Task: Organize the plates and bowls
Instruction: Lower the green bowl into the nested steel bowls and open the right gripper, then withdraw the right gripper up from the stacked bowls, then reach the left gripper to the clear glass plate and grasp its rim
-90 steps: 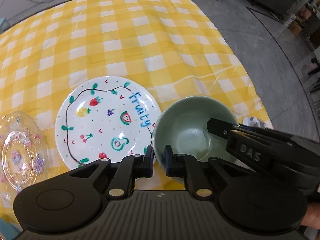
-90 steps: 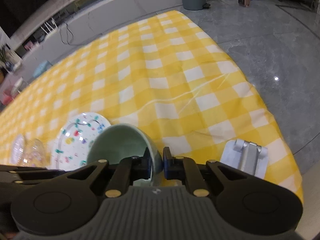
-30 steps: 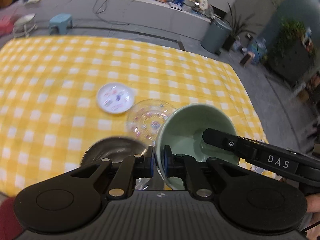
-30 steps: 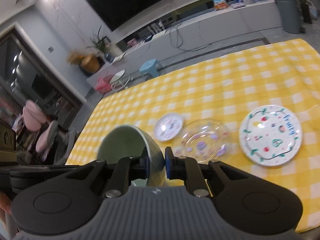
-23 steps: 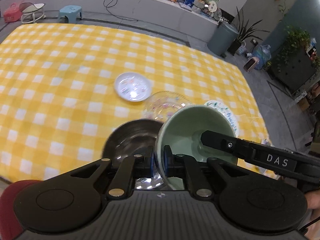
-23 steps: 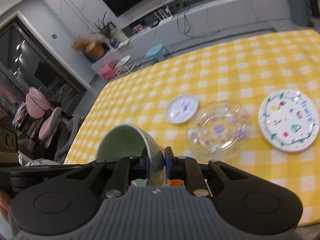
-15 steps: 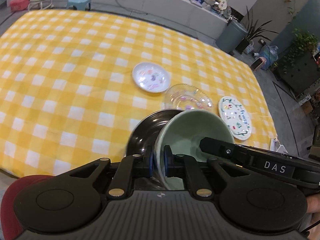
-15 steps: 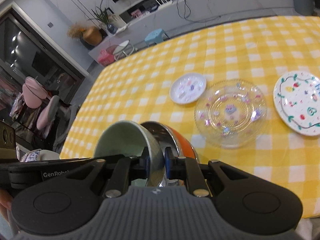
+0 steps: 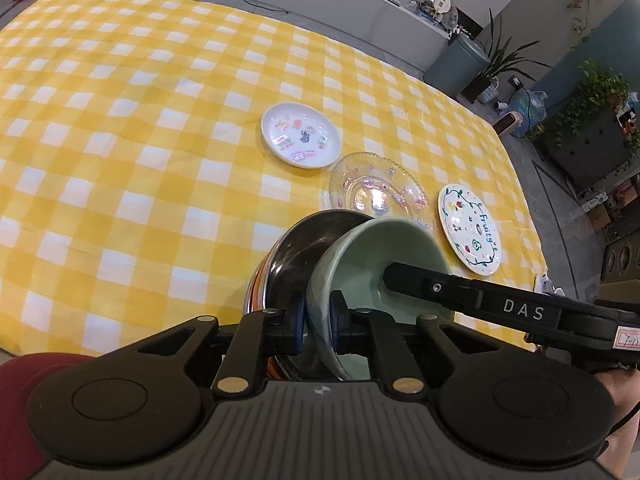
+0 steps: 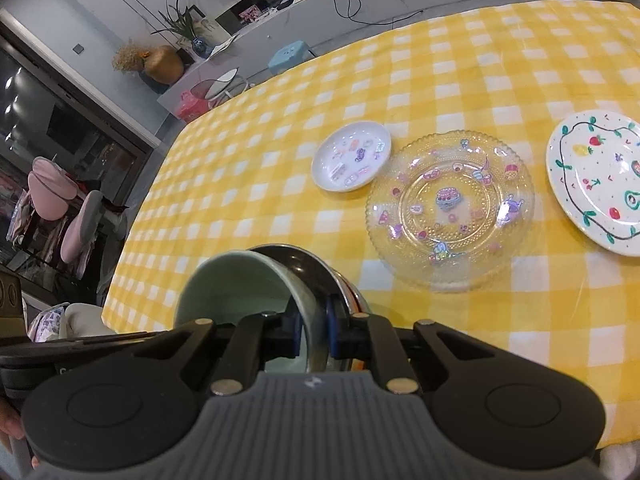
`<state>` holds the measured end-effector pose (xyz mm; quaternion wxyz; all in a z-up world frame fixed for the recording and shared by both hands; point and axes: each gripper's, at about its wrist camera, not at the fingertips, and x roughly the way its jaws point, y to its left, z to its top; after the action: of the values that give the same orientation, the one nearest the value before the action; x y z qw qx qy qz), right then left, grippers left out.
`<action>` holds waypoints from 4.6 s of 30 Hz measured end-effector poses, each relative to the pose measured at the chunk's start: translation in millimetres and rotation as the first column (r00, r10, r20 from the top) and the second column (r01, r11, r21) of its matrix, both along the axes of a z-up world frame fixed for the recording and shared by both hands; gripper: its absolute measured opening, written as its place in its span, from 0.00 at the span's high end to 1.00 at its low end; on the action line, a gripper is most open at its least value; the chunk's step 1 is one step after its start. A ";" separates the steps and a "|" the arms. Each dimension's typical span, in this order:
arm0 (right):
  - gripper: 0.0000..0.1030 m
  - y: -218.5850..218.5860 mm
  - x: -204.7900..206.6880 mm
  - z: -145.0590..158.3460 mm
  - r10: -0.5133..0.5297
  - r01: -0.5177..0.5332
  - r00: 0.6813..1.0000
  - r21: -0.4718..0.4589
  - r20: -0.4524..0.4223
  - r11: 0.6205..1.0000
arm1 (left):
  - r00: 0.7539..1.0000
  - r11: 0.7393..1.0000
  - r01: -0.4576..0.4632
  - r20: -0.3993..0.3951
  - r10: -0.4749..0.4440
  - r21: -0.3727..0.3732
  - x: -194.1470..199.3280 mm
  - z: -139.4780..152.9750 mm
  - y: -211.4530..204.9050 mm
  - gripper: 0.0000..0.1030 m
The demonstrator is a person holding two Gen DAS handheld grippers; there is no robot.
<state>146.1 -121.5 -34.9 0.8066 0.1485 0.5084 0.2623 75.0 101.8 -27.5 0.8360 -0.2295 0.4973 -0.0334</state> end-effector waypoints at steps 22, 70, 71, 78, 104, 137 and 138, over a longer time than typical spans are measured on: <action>0.86 37.7 -27.0 6.0 0.180 -0.104 0.958 -0.315 0.222 0.943 | 0.963 0.971 0.007 0.262 -0.071 0.238 -22.3 34.4 -24.5 0.59; 0.92 70.2 -56.4 4.4 0.403 -0.350 0.889 -0.242 0.220 0.905 | 0.946 0.948 -0.132 0.322 0.034 0.289 -23.7 38.4 -10.2 0.27; 0.92 70.2 -55.6 4.5 0.395 -0.348 0.893 -0.225 0.214 0.910 | 0.948 0.947 -0.129 0.318 0.029 0.296 -23.3 37.9 -10.5 0.27; 0.91 65.1 -57.0 13.6 0.373 -0.335 0.899 -0.187 0.231 0.924 | 0.953 0.938 -0.133 0.300 0.033 0.320 -22.5 35.9 -11.8 0.27; 0.63 -109.6 -10.6 26.8 -0.142 0.139 0.976 0.028 0.167 0.990 | 0.978 0.989 0.004 0.205 -0.035 0.146 45.4 53.6 -16.6 0.31; 0.63 -136.2 33.4 -69.2 -0.397 0.414 0.907 0.124 -0.141 0.902 | 0.912 0.909 0.410 -0.017 -0.410 0.081 170.9 -59.9 -8.7 0.40; 0.63 -136.0 33.5 -69.4 -0.400 0.417 0.906 0.126 -0.141 0.900 | 0.911 0.908 0.412 -0.016 -0.412 0.073 170.8 -60.3 -8.1 0.40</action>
<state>179.6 -257.5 -104.3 0.8003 0.3279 0.4883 0.1166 245.8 93.7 -87.8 0.8181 -0.0878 0.5354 -0.1904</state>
